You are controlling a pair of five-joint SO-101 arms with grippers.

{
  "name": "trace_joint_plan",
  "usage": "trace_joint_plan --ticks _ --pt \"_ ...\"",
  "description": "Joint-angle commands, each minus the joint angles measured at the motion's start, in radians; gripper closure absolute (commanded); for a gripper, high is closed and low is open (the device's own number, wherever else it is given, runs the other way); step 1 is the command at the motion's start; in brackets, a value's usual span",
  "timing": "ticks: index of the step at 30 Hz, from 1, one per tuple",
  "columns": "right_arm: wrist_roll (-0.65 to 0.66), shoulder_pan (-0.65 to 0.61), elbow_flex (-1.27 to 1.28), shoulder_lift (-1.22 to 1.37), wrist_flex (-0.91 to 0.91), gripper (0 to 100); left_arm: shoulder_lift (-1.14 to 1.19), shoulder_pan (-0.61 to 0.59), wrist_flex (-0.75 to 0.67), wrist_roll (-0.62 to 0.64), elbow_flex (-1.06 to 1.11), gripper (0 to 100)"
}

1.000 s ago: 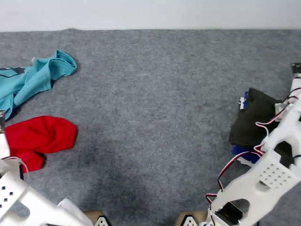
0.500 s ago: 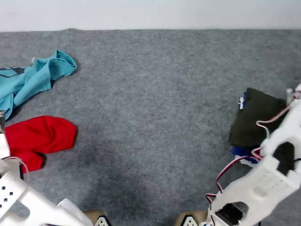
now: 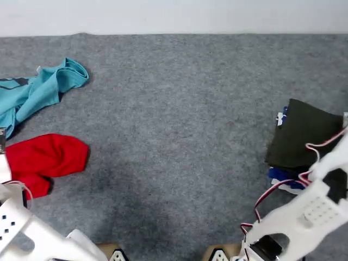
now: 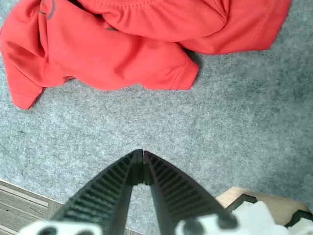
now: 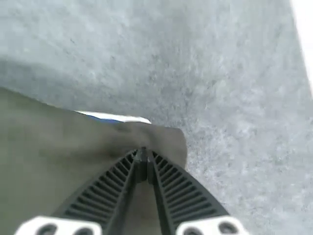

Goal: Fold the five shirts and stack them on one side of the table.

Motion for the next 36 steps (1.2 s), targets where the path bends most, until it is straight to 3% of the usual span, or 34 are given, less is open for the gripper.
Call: trace_joint_plan --ticks 1,5,9,11,16,25,29,36 --pt "0.003 -0.081 -0.037 -0.202 0.154 99.0 -0.021 0.002 0.021 -0.005 -0.077 99" --pt "0.003 -0.185 -0.037 -0.312 0.366 99.0 -0.017 0.002 0.02 -0.015 -0.099 99" --pt "0.003 -0.283 -0.034 -0.358 0.593 99.0 -0.012 0.002 0.02 -0.181 -0.045 98" --pt "0.003 -0.314 -0.031 -0.343 0.699 99.0 -0.012 0.003 0.008 -0.249 0.002 94" --pt "0.003 -0.323 -0.032 -0.278 0.903 99.0 -0.012 0.089 -0.075 -0.253 0.073 85" --pt "-0.064 -0.317 -0.015 -0.352 0.92 99.0 0.115 0.434 -0.21 -0.144 0.061 83" --pt "-0.064 -0.331 -0.014 -0.381 0.921 99.0 0.336 0.465 -0.178 -0.14 -0.045 83" --pt "-0.066 -0.328 0.107 -0.39 0.921 99.0 0.626 0.5 -0.245 -0.124 -0.177 83"
